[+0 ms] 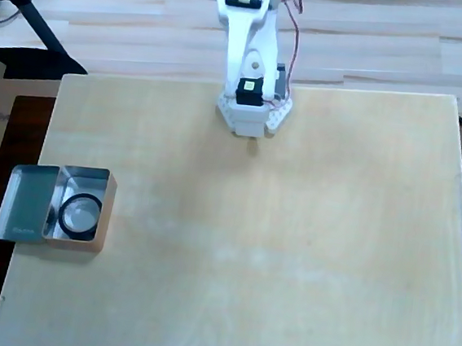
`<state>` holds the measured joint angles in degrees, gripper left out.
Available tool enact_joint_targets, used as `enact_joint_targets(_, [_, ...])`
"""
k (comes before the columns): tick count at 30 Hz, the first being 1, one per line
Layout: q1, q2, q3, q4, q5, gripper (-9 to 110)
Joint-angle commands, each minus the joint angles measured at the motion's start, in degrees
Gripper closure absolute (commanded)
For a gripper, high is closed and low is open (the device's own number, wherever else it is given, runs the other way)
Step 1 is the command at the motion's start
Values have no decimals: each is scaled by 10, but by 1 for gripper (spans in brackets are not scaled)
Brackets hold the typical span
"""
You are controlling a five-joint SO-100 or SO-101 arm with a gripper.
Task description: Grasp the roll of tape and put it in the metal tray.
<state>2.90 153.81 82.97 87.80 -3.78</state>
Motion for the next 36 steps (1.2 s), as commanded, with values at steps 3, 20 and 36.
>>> enact_joint_targets(3, [10,225,368,-128,5,102])
enact_joint_targets(20, [0,402,786,-245,1,102])
enact_joint_targets(36, [-45,401,925,-334,5,102])
